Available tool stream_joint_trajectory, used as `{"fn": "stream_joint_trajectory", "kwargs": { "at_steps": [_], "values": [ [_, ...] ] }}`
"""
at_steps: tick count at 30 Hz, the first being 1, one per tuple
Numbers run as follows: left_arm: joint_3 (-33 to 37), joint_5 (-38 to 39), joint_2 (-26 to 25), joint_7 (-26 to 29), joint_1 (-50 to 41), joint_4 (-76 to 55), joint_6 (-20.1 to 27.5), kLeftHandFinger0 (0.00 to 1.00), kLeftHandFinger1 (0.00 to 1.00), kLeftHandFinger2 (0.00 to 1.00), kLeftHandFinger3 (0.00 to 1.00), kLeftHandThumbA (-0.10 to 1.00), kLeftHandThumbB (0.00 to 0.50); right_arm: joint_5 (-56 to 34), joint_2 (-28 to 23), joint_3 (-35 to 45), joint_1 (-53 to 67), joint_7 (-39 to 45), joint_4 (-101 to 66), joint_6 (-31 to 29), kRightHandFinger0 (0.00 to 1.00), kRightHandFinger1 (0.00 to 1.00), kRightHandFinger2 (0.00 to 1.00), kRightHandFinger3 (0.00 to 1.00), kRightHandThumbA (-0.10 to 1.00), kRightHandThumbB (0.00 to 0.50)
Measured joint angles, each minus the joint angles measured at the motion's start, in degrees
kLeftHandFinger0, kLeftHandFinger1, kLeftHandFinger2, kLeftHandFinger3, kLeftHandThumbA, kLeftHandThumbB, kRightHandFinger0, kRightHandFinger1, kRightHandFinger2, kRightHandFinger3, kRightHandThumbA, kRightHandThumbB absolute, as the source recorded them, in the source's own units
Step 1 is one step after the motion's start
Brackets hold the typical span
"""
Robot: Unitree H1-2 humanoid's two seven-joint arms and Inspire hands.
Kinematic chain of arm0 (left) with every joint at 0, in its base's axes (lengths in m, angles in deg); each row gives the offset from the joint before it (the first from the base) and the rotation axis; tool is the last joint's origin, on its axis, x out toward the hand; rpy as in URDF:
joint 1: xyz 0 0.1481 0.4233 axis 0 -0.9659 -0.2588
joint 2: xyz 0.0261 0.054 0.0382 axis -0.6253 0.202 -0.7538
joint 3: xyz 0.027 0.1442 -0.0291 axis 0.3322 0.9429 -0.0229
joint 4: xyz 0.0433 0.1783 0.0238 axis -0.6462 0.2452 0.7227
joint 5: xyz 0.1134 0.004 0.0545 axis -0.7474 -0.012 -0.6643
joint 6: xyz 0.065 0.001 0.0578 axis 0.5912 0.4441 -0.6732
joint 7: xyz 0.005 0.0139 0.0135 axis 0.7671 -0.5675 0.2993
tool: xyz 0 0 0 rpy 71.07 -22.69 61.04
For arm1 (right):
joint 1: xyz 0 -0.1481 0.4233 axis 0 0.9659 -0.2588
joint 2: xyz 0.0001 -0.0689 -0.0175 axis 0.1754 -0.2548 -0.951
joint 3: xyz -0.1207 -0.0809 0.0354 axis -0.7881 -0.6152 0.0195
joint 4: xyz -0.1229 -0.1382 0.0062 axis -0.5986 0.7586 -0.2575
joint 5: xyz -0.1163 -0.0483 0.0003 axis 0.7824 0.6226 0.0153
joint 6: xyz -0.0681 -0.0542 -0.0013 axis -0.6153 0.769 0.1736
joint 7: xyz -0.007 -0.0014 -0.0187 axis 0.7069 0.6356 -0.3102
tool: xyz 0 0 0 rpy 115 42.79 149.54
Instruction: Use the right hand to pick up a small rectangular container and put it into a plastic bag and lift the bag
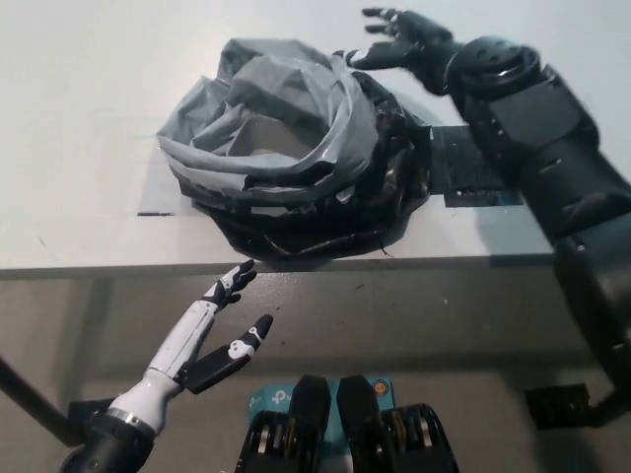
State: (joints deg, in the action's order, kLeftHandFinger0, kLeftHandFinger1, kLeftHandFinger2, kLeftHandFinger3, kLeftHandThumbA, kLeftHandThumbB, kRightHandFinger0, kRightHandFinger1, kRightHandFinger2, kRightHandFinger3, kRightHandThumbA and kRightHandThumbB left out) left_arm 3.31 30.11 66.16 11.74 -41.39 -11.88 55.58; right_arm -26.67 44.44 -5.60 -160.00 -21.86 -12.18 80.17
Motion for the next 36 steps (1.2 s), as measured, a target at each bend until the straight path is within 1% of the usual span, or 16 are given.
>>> {"fn": "stream_joint_trajectory", "kwargs": {
  "at_steps": [2,4,5,6,7,9,14,17,19,20,22,26,27,31,33,36],
  "values": [
    [0.0,-0.2,0.0,-0.1,0.0,0.0,0.0,1.00,1.00,1.00,1.00,0.63,0.174,1.3,-0.9,-1.4,-0.8,0.6,-1.4,-0.1,1.00,1.00,1.00,1.00,0.78,0.367],
    [0.1,-0.3,0.0,-0.1,0.0,0.0,0.0,1.00,1.00,1.00,1.00,0.64,0.178,2.1,-1.2,-2.0,-1.8,1.2,-2.5,-0.1,1.00,1.00,1.00,1.00,0.80,0.399],
    [0.1,-0.3,0.0,-0.1,0.0,0.0,0.0,1.00,1.00,1.00,1.00,0.64,0.180,2.3,-1.3,-2.3,-2.1,1.3,-3.0,-0.2,1.00,1.00,1.00,1.00,0.88,0.397],
    [0.1,-0.3,0.0,-0.2,0.0,0.0,0.0,1.00,1.00,1.00,1.00,0.64,0.181,2.9,-1.5,-2.8,-2.7,1.5,-3.9,-0.3,1.00,1.00,1.00,1.00,0.89,0.397],
    [0.1,-0.4,0.0,-0.3,0.0,0.0,-0.1,1.00,1.00,1.00,1.00,0.65,0.182,3.8,-1.8,-4.0,-3.4,1.6,-4.7,-0.8,1.00,1.00,1.00,1.00,0.89,0.398],
    [0.1,-0.4,0.0,-0.4,0.1,0.0,-0.1,1.00,1.00,1.00,1.00,0.64,0.180,5.1,-2.2,-5.8,-4.0,1.8,-6.2,-1.4,1.00,1.00,1.00,1.00,0.90,0.447],
    [0.2,-0.6,-0.1,-0.9,0.1,0.0,-0.1,1.00,1.00,1.00,1.00,0.64,0.174,8.5,-3.9,-9.2,-5.3,2.6,-12.2,-1.3,1.00,1.00,1.00,1.00,0.91,0.452],
    [0.3,-0.6,-0.2,-1.2,0.1,0.0,-0.1,1.00,1.00,1.00,1.00,0.63,0.174,9.5,-5.0,-9.5,-5.3,3.3,-15.9,-0.4,1.00,1.00,1.00,1.00,0.96,0.498],
    [0.3,-0.6,-0.2,-1.3,0.2,0.0,-0.1,1.00,1.00,1.00,1.00,0.63,0.173,9.8,-5.7,-9.5,-5.2,3.8,-18.1,-0.1,1.00,1.00,1.00,1.00,0.96,0.490],
    [0.3,-0.7,-0.2,-1.4,0.3,0.0,-0.1,1.00,1.00,1.00,1.00,0.66,0.184,10.1,-6.4,-9.5,-5.2,4.4,-20.0,0.2,1.00,1.00,1.00,1.00,0.97,0.464],
    [0.3,-0.7,-0.2,-1.4,0.3,0.0,-0.1,1.00,1.00,1.00,1.00,0.70,0.181,10.2,-7.2,-9.5,-5.1,4.9,-22.2,0.7,1.00,1.00,1.00,1.00,0.99,0.466],
    [0.3,-0.7,-0.2,-1.4,0.4,0.1,-0.1,1.00,1.00,1.00,1.00,0.90,0.196,10.3,-9.7,-8.5,-3.5,6.5,-30.9,2.7,1.00,1.00,1.00,1.00,1.00,0.468],
    [0.2,-0.7,-0.2,-1.4,0.5,0.2,-0.1,1.00,1.00,1.00,1.00,1.00,0.231,10.2,-10.5,-8.0,-2.3,6.8,-34.2,3.3,1.00,1.00,1.00,1.00,1.00,0.481],
    [0.1,-0.6,-0.1,-1.4,1.2,0.7,-0.1,1.00,1.00,1.00,1.00,1.00,0.255,10.2,-12.7,-6.7,1.8,7.2,-42.8,4.4,1.00,1.00,1.00,1.00,1.00,0.465],
    [0.0,-0.5,-0.1,-1.4,1.5,1.1,-0.1,1.00,1.00,1.00,1.00,1.00,0.258,10.3,-13.7,-5.9,5.0,7.2,-47.5,4.9,1.00,1.00,1.00,1.00,1.00,0.414],
    [-0.1,-0.4,-0.1,-1.4,1.8,1.6,-0.1,1.00,1.00,1.00,1.00,1.00,0.254,10.3,-14.9,-5.0,9.2,7.3,-52.2,5.4,1.00,1.00,1.00,1.00,1.00,0.425]
  ]
}}
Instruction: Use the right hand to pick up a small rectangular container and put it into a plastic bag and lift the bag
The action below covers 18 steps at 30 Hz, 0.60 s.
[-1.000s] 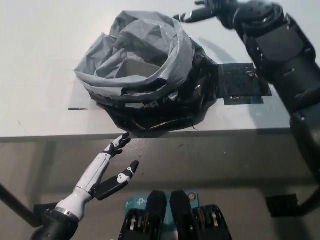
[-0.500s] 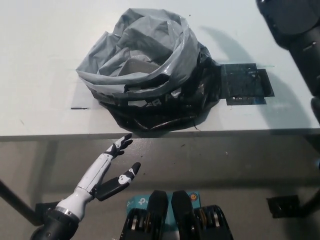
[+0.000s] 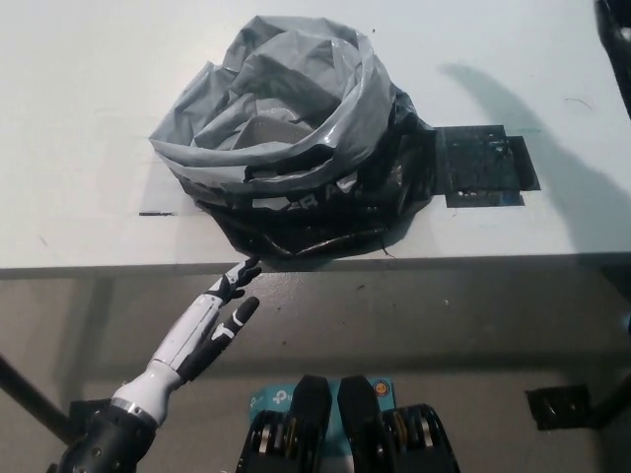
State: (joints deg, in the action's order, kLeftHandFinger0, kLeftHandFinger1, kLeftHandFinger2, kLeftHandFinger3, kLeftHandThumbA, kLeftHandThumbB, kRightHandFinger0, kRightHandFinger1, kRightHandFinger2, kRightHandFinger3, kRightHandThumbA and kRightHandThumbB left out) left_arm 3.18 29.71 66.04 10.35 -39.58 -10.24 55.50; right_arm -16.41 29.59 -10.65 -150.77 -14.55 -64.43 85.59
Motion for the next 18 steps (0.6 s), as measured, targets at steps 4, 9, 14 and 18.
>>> {"fn": "stream_joint_trajectory", "kwargs": {
  "at_steps": [4,9,14,18],
  "values": [
    [-0.1,0.1,0.0,0.0,0.2,0.6,0.0,1.00,1.00,1.00,1.00,1.00,0.244,-0.1,-1.1,1.4,5.5,0.0,-5.8,0.4,1.00,1.00,1.00,1.00,1.00,0.357],
    [-0.2,0.2,0.1,0.0,0.4,1.4,0.0,1.00,1.00,1.00,1.00,1.00,0.230,-0.8,-2.1,4.9,18.4,0.0,-16.6,0.6,1.00,1.00,1.00,1.00,1.00,0.396],
    [-0.2,0.2,0.1,0.0,0.5,2.4,0.0,1.00,1.00,1.00,1.00,1.00,0.238,-1.2,-1.5,6.8,29.8,-0.3,-24.6,0.6,1.00,1.00,1.00,1.00,1.00,0.396],
    [-0.3,0.2,0.1,0.0,0.6,2.9,0.0,1.00,1.00,1.00,1.00,1.00,0.226,-1.3,0.7,7.3,39.4,-0.8,-31.4,0.2,1.00,1.00,1.00,1.00,1.00,0.405]
  ]
}}
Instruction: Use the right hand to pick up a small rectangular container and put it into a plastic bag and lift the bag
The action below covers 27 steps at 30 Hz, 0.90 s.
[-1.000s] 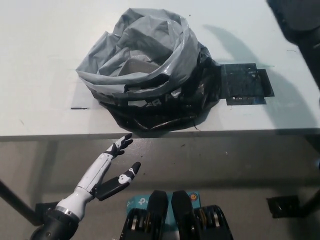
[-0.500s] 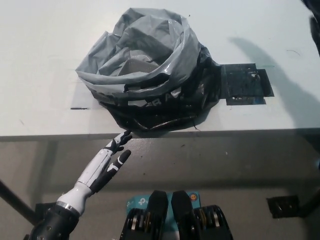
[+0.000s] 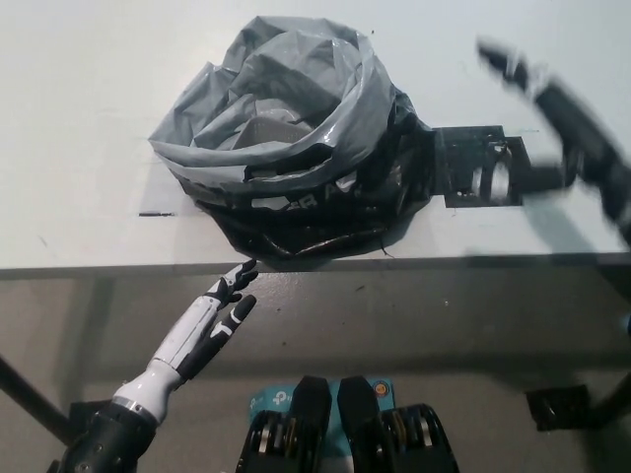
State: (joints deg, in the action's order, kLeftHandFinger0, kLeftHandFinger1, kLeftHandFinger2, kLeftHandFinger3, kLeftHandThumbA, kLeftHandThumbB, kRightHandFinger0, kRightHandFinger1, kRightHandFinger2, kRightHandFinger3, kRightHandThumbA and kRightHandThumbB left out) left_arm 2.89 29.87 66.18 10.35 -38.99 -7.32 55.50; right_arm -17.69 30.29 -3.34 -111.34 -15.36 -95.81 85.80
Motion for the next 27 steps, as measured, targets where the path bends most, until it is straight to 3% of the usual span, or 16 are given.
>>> {"fn": "stream_joint_trajectory", "kwargs": {
  "at_steps": [1,2,4,9,14,16,19,25,27],
  "values": [
    [-0.1,0.0,0.0,0.0,0.1,0.1,0.0,1.00,1.00,1.00,1.00,1.00,0.226,-0.1,1.6,0.2,4.3,-0.4,-3.0,-0.5,1.00,1.00,1.00,1.00,1.00,0.405],
    [-0.1,0.0,0.1,0.0,0.2,0.1,0.0,1.00,1.00,1.00,1.00,1.00,0.236,-0.1,2.6,0.3,7.0,-0.7,-4.9,-1.0,1.00,1.00,1.00,1.00,1.00,0.332],
    [-0.4,0.1,0.1,0.0,0.3,0.1,0.0,1.00,1.00,1.00,1.00,1.00,0.245,-0.2,4.5,0.5,11.1,-1.2,-7.9,-2.2,1.00,1.00,1.00,1.00,1.00,0.287],
    [-1.1,0.3,0.1,0.0,0.5,0.1,0.1,1.00,1.00,1.00,1.00,1.00,0.245,-0.3,9.7,0.8,18.9,-2.5,-10.5,-5.9,1.00,1.00,1.00,1.00,1.00,0.317],
    [-1.7,0.6,0.1,0.0,0.5,0.1,0.1,1.00,1.00,1.00,1.00,1.00,0.227,-0.3,13.5,1.9,21.5,-4.5,-7.0,-11.1,1.00,1.00,1.00,1.00,1.00,0.178],
    [-1.9,0.7,0.1,0.0,0.5,0.1,0.2,1.00,1.00,1.00,1.00,1.00,0.222,-0.3,14.2,2.2,21.9,-5.1,-5.0,-12.5,1.00,1.00,1.00,1.00,1.00,0.192],
    [-2.1,0.7,0.1,0.0,0.5,0.2,0.3,1.00,1.00,1.00,1.00,1.00,0.229,-0.1,15.1,2.6,22.2,-6.2,-0.4,-15.2,1.00,1.00,1.00,1.00,1.00,0.150],
    [-2.4,0.8,0.8,0.1,-0.4,0.1,1.2,1.00,1.00,1.00,1.00,1.00,0.233,-0.1,15.5,3.5,24.1,-8.3,7.2,-20.4,1.00,1.00,1.00,1.00,1.00,0.116],
    [-2.4,0.8,0.9,0.1,-1.2,-0.1,1.4,1.00,1.00,1.00,1.00,1.00,0.234,-0.1,15.5,3.6,24.7,-8.7,8.1,-21.5,1.00,1.00,1.00,1.00,0.94,0.115]
  ]
}}
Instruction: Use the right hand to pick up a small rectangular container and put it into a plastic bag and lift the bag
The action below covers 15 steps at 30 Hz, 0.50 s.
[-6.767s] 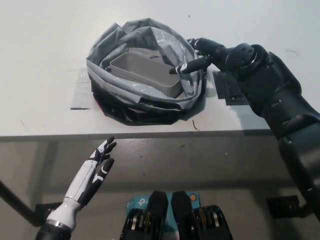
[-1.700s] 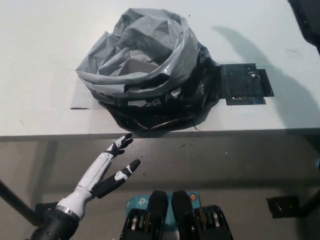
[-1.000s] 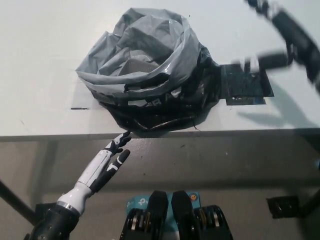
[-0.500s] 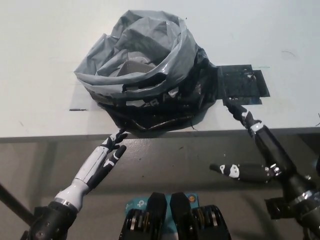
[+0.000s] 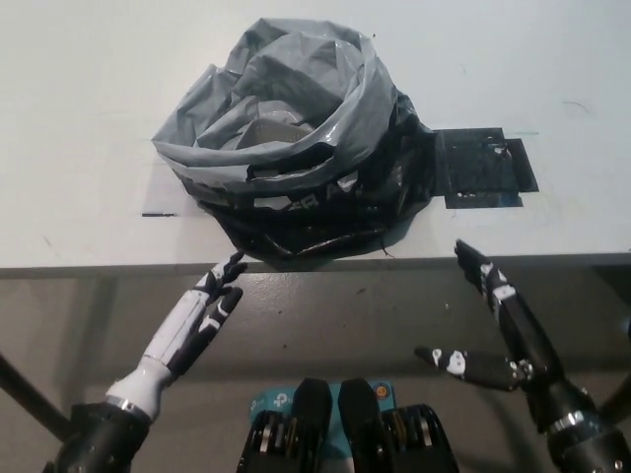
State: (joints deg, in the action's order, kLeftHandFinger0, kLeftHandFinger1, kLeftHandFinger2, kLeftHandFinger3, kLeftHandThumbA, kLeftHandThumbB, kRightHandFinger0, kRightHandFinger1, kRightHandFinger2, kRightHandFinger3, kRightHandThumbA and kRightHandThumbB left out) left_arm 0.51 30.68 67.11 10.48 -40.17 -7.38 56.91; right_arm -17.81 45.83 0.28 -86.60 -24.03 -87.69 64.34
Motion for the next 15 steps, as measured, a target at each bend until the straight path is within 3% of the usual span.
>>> {"fn": "stream_joint_trajectory", "kwargs": {
  "at_steps": [6,15],
  "values": [
    [0.2,0.0,0.8,0.1,-5.9,-0.9,1.7,1.00,1.00,1.00,1.00,1.00,0.262,0.0,0.2,0.2,5.9,-1.7,1.6,-5.4,1.00,1.00,1.00,1.00,0.98,0.216],
    [0.2,0.1,1.0,0.2,-8.7,-1.6,3.1,1.00,1.00,1.00,1.00,1.00,0.268,1.1,0.7,-0.2,8.8,-3.6,2.2,-10.7,1.00,1.00,1.00,1.00,0.91,0.212]
  ]
}}
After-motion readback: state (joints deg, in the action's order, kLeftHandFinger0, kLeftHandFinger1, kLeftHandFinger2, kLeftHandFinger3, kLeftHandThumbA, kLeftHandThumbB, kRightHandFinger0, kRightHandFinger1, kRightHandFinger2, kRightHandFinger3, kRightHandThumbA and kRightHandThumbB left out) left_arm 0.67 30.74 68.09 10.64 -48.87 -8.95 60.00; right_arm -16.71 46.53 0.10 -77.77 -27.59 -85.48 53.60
